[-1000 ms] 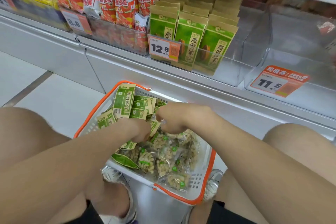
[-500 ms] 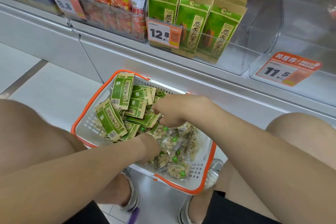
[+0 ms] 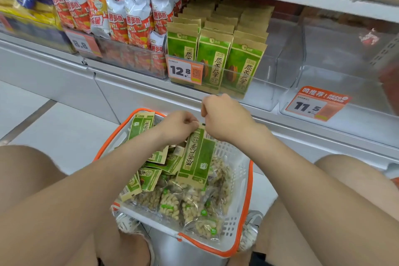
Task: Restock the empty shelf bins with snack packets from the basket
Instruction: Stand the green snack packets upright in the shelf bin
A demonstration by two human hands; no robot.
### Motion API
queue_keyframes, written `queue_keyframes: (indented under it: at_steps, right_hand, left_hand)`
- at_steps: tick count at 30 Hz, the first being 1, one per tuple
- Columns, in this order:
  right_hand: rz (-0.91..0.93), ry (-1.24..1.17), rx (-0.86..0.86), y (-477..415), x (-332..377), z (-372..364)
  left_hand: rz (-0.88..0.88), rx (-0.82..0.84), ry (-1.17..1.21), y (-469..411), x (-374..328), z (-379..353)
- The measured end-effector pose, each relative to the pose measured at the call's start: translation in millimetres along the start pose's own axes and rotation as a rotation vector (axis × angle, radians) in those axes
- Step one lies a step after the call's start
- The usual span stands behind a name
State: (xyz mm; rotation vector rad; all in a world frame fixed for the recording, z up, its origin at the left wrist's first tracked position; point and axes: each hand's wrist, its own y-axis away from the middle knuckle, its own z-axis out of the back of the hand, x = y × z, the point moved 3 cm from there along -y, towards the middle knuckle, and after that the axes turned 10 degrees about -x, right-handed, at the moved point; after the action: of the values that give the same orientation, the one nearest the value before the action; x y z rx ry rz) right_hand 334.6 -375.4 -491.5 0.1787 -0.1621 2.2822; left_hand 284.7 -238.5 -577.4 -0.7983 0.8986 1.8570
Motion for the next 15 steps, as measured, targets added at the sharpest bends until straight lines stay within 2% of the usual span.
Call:
queue_keyframes:
  at_steps: [3, 7, 10, 12, 15]
  right_hand:
    - [-0.079, -0.104, -0.116, -1.7, -13.2, 8.7]
    - [-0.004, -0.228, 0.082, 3.6, -22.4, 16.0]
    - [0.061, -0.376, 0.121, 14.5, -18.9, 25.3]
    - [0.135, -0.404, 0.032, 20.4, -16.2, 34.4]
    - [0.279, -0.382, -0.223, 19.1, -20.3, 46.4]
  left_hand:
    - [0.085, -0.145, 0.206, 3.1, -26.9, 13.3]
    - [0.182, -0.344, 0.391, 2.3, -49.3, 31.6]
    - [0.267, -0.431, 0.564, -5.6, -52.8, 40.4]
    - [0.338, -0.415, 0.699, -7.9, -56.3, 39.9]
    - [0.431, -0.321, 0.835, -5.4, -64.8, 32.2]
